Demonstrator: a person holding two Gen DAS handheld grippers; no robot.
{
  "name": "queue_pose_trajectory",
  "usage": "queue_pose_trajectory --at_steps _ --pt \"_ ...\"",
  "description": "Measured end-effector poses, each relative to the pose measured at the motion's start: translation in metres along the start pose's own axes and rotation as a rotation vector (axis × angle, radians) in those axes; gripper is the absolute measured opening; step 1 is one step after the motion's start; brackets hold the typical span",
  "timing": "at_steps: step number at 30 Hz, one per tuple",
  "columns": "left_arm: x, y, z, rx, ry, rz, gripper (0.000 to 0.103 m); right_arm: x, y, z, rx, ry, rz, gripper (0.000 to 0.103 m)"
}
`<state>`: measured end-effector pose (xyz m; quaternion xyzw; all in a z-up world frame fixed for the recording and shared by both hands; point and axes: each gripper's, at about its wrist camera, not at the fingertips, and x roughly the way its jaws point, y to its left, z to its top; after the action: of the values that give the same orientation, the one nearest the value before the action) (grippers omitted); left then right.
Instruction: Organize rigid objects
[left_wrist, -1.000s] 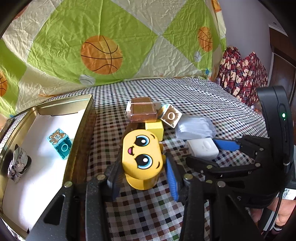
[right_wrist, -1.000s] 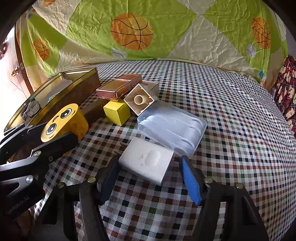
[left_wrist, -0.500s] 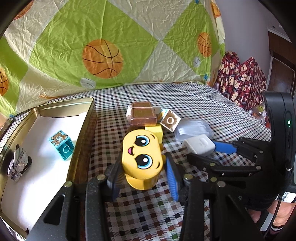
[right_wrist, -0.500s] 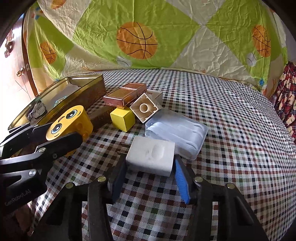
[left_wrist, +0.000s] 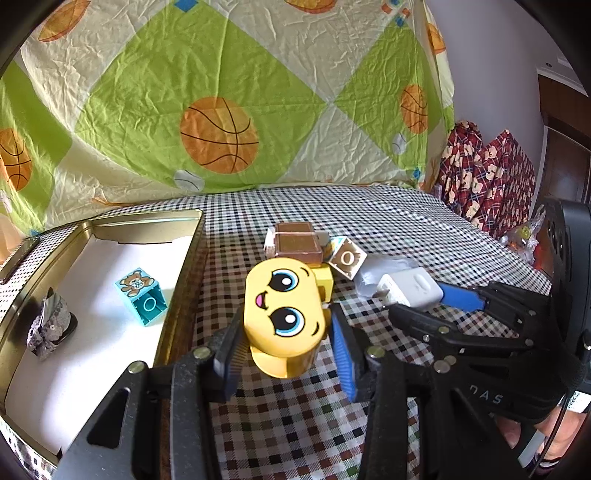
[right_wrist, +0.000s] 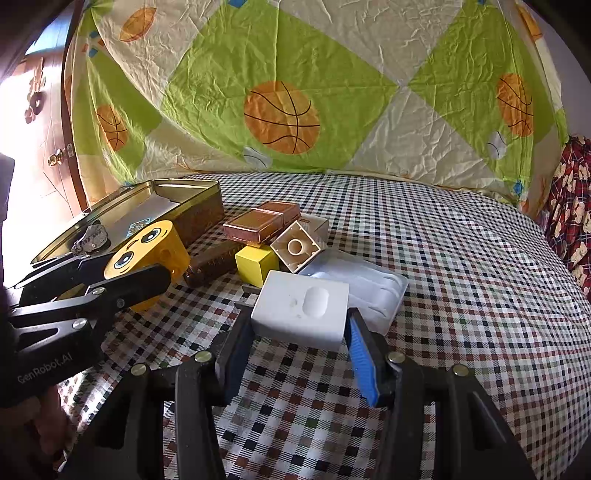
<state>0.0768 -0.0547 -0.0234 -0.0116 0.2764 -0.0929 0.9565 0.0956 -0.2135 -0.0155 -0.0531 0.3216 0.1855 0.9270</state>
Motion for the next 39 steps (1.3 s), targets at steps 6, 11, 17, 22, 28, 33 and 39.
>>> queue_pose_trajectory --at_steps 6,11,17,22,28,33,39 --pt "-0.005 0.001 -0.001 -0.004 -0.025 0.011 0.041 -0.005 0.001 -0.001 -0.008 -0.033 -0.003 0.052" --pt "-0.011 0.000 -0.003 -0.004 -0.057 0.022 0.041 -0.008 0.002 -0.002 -0.009 -0.055 -0.009 0.052" --pt "-0.015 0.001 -0.003 -0.004 -0.084 0.034 0.041 -0.014 0.001 -0.003 -0.012 -0.090 -0.018 0.052" --pt "-0.018 0.000 -0.004 -0.004 -0.101 0.039 0.041 -0.018 0.002 -0.004 -0.018 -0.117 -0.024 0.052" --pt "-0.021 0.000 -0.004 -0.002 -0.120 0.044 0.041 -0.022 0.003 -0.006 -0.023 -0.144 -0.031 0.052" --pt "-0.024 0.000 -0.005 -0.002 -0.134 0.049 0.041 -0.025 0.005 -0.007 -0.027 -0.167 -0.036 0.052" --pt "-0.026 -0.001 -0.005 -0.002 -0.145 0.053 0.041 -0.028 0.006 -0.008 -0.034 -0.184 -0.038 0.052"
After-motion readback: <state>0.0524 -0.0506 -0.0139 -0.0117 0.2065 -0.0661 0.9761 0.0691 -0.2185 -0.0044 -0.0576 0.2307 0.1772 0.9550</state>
